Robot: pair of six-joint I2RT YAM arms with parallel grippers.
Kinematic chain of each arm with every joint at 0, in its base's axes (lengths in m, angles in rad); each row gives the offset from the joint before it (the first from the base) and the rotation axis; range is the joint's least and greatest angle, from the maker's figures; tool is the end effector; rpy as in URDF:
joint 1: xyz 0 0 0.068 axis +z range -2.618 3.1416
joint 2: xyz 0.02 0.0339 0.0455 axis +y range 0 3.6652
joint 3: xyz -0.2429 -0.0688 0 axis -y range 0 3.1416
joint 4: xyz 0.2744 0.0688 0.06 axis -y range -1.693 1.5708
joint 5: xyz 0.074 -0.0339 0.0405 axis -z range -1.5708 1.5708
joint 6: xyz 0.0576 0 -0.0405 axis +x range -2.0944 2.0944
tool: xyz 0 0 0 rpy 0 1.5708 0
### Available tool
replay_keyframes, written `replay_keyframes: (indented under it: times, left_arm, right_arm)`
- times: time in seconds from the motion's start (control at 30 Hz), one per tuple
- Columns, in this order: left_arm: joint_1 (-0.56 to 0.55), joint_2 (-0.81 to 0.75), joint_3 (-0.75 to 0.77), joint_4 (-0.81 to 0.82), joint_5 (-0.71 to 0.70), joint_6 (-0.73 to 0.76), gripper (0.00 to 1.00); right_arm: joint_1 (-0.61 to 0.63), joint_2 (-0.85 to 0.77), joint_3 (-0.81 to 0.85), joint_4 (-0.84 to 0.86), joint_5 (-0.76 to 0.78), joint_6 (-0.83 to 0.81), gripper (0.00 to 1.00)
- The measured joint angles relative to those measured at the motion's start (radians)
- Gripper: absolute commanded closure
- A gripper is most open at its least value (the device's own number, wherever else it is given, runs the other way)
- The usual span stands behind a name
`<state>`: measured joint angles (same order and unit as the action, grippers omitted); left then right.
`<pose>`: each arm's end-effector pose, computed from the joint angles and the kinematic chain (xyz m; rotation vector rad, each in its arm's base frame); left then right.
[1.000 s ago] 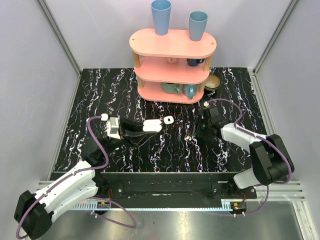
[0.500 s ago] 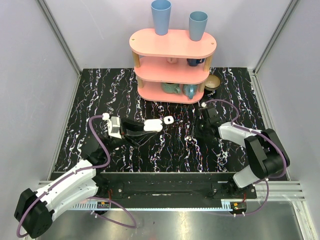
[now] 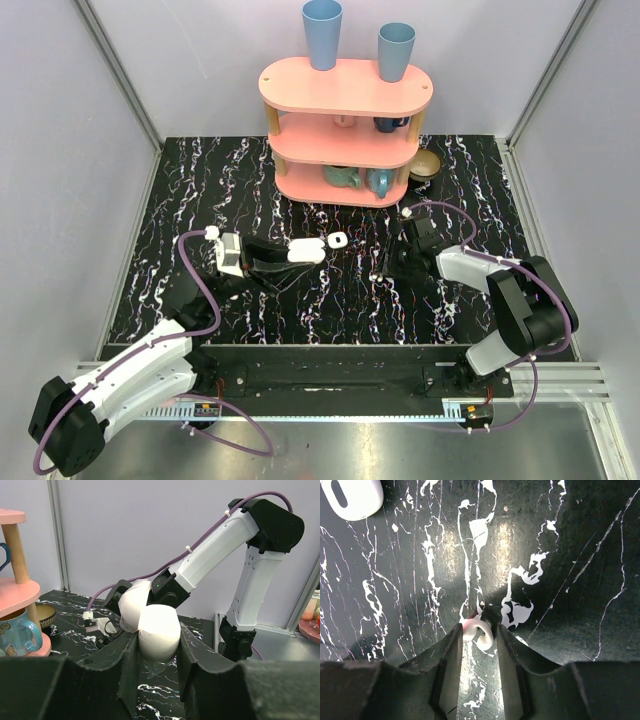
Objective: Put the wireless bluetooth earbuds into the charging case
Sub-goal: Pick up the right earbud from the center of the board.
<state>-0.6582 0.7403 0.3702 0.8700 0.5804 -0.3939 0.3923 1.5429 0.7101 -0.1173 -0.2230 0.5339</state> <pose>0.1590 -0.1629 0.2926 0.7035 1.0317 -1.2321 0.2889 0.1333 0.0878 0.0912 2.6115 0.6357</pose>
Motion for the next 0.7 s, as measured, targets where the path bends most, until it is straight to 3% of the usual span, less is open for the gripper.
replay_keyframes:
  times: [0.27, 0.7]
  left_arm:
    - [0.0, 0.0, 0.0, 0.0, 0.0, 0.0, 1.0]
    - [0.0, 0.002, 0.0, 0.006, 0.005, -0.005, 1.0]
  right_arm:
    - [-0.001, 0.003, -0.005, 0.018, -0.007, 0.01, 0.72]
    - [-0.009, 0.003, -0.026, 0.055, -0.042, 0.019, 0.69]
